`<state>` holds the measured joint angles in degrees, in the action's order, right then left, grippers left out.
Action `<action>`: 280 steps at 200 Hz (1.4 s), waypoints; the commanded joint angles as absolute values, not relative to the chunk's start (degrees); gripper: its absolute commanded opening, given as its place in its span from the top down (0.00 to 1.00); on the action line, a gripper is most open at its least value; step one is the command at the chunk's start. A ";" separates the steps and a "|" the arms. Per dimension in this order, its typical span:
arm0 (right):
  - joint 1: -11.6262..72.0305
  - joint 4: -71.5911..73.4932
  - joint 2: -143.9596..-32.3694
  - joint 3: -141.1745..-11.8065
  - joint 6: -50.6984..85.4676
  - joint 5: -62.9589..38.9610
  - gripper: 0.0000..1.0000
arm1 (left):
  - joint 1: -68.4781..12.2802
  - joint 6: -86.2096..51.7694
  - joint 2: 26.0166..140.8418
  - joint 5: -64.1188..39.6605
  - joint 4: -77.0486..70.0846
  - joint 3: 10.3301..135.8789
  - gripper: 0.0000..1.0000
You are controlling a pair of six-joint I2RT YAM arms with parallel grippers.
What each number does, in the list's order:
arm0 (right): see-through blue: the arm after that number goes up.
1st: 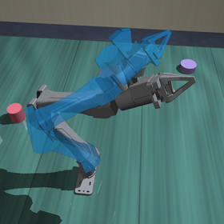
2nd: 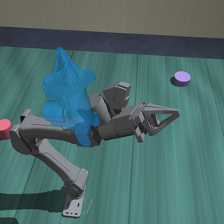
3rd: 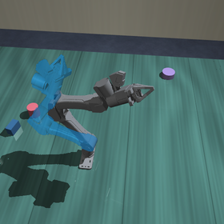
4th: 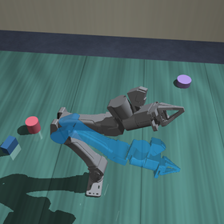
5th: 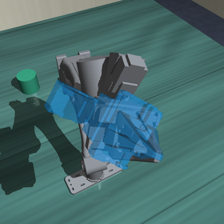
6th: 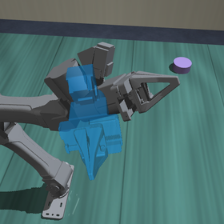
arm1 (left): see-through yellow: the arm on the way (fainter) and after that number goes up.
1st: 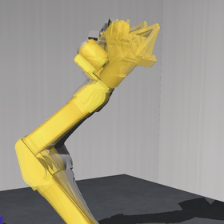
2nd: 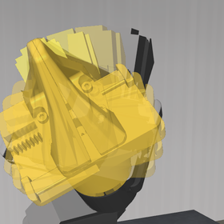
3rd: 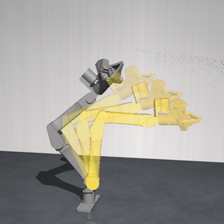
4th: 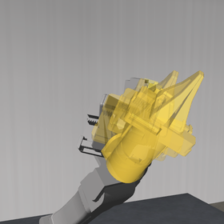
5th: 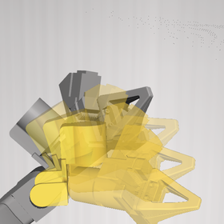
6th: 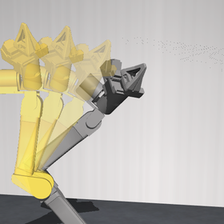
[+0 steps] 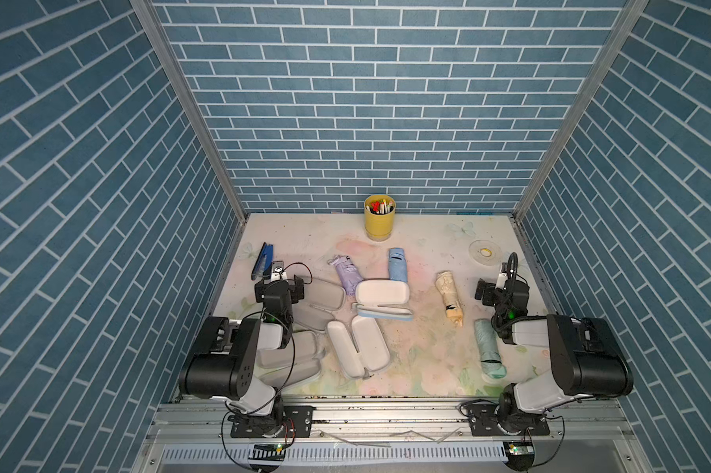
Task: Put umbrellas into zippered umbrella sleeves
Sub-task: Pick up the umbrella sleeve at the center of the board.
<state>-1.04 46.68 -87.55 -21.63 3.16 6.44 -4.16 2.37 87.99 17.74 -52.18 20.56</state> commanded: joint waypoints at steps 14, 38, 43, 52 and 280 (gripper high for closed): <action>-1.10 47.99 -87.45 -22.59 3.25 7.19 0.01 | -4.39 1.86 87.62 19.25 -52.49 20.74 0.01; -1.14 48.03 -87.54 -22.59 3.25 7.19 0.01 | -4.39 1.90 87.63 19.14 -52.45 20.75 0.01; -1.14 47.82 -87.46 -22.63 3.25 7.15 0.01 | -4.39 1.86 87.62 19.16 -52.46 20.80 0.01; -1.14 48.05 -87.52 -22.63 3.25 7.19 0.01 | -4.40 1.88 87.62 19.17 -52.46 20.81 0.01; 7.67 -25.72 -71.52 -49.98 30.16 19.96 0.01 | -19.52 -2.54 61.15 49.43 -10.63 31.08 0.01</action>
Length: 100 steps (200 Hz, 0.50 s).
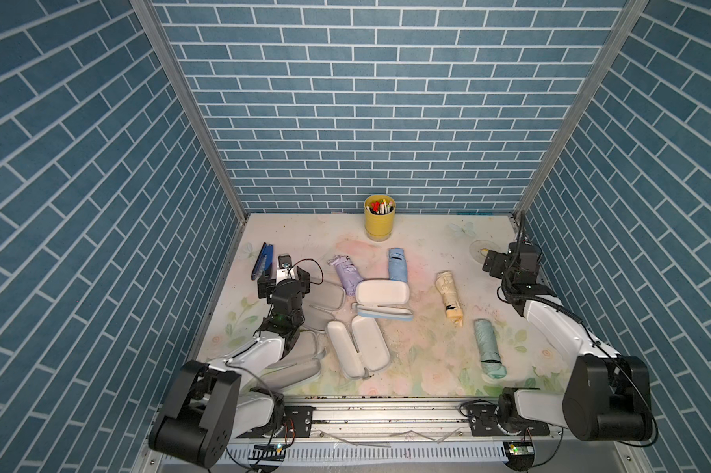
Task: Put umbrellas into zippered umbrella sleeves
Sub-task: Pick up the umbrella sleeve at the center of the board.
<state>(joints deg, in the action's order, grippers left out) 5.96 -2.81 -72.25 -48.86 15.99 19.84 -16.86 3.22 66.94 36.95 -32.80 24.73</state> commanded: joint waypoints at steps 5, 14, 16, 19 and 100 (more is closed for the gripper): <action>6.76 -26.84 -71.67 -50.55 31.78 14.54 0.02 | -19.99 -5.25 59.86 49.45 -6.73 32.58 0.01; 5.44 -26.83 -71.45 -51.32 29.37 3.56 0.14 | -20.04 -11.46 58.01 45.68 0.69 35.41 0.01; 5.60 -26.68 -71.21 -51.33 29.18 2.60 0.16 | -19.97 -12.80 57.63 44.60 2.22 35.88 0.01; 6.03 -26.35 -70.79 -51.25 29.06 0.78 0.19 | -20.02 -14.78 57.18 43.25 4.74 37.00 0.01; 34.80 -31.47 -65.22 -45.35 42.72 -7.00 0.34 | -30.94 -34.83 55.52 17.73 41.55 48.62 0.19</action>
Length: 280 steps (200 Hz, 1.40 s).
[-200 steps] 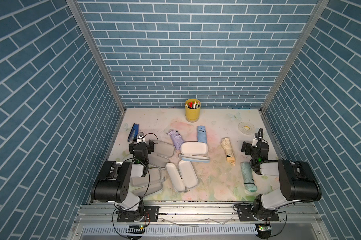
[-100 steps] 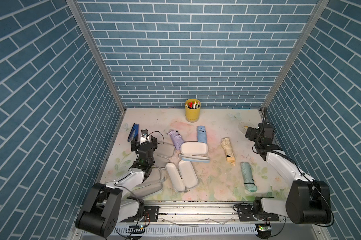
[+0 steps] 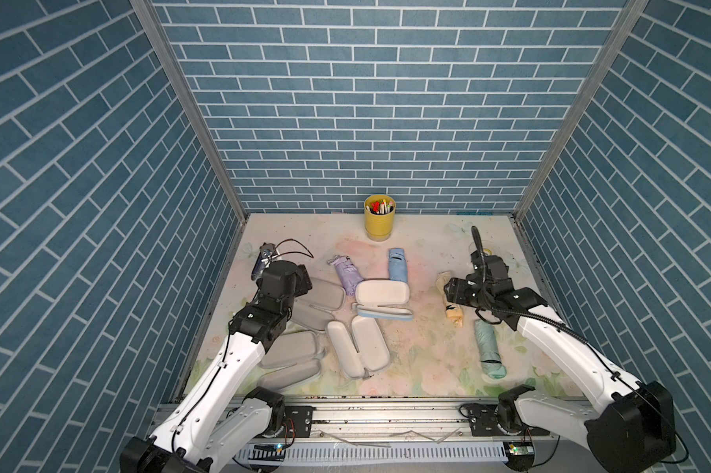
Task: Put umbrellas into zippered umbrella sleeves
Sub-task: Pick up the umbrella sleeve at the center of the board.
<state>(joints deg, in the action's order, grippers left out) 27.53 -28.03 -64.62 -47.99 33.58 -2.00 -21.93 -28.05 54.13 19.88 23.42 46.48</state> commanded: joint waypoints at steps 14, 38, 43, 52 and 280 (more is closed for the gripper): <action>40.32 -30.91 -67.33 -45.35 44.69 -7.30 0.41 | -36.66 -37.29 57.31 18.81 45.91 49.58 0.18; 46.33 -29.00 -72.57 -46.11 45.72 -9.15 0.43 | -41.71 -40.40 60.14 18.36 49.12 50.41 0.17; 47.03 -28.10 -74.10 -46.41 45.62 -10.06 0.41 | -42.13 -40.77 60.49 17.62 48.86 50.30 0.17; 48.60 -26.69 -77.00 -47.14 45.32 -11.61 0.38 | -42.66 -41.17 60.56 15.99 47.85 49.66 0.17; 33.44 -42.24 -74.46 -57.93 32.02 -16.41 1.00 | -39.62 -35.23 57.01 11.90 44.30 57.81 0.18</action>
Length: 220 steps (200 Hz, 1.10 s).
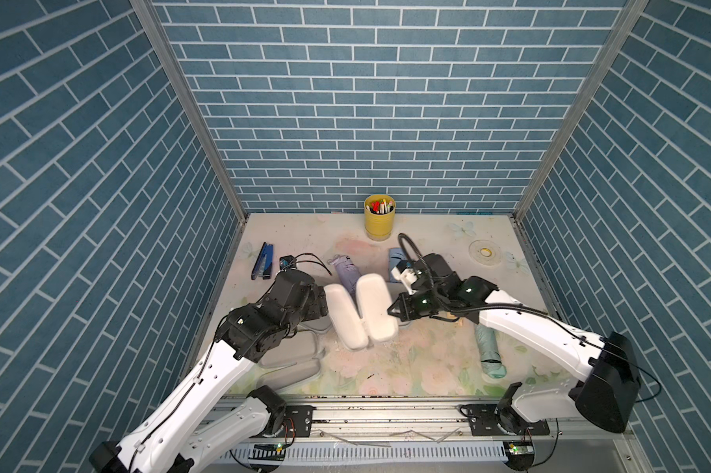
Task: Put umbrellas into zippered umbrella sleeves
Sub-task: Pick up the umbrella sleeve at the center of the board, then adjust the umbrella sleeve at the center of the board.
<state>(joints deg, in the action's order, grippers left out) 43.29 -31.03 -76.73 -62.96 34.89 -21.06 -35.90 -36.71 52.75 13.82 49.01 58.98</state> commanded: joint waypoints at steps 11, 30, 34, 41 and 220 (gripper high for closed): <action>29.15 -44.89 -73.77 -56.29 29.81 -15.52 1.00 | -42.71 -35.78 59.82 10.36 40.15 57.19 0.17; 23.59 -46.59 -73.89 -52.72 27.28 -15.67 1.00 | -47.10 -37.34 65.38 7.23 32.36 56.52 0.17; 22.67 -46.12 -73.91 -51.72 27.03 -16.07 1.00 | -47.81 -37.40 66.52 6.70 31.04 56.47 0.17; 21.47 -44.64 -74.12 -49.58 26.83 -17.08 1.00 | -48.88 -37.51 68.25 6.17 29.17 56.75 0.17; 29.82 -35.38 -86.61 -50.46 27.53 -23.20 1.00 | -44.73 -41.94 74.73 -4.46 21.86 46.77 0.17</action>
<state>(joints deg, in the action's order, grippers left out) 33.21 -28.58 -92.79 -54.98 29.65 -23.22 -44.91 -41.60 71.50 -1.54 25.39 47.20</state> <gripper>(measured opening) 0.054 0.834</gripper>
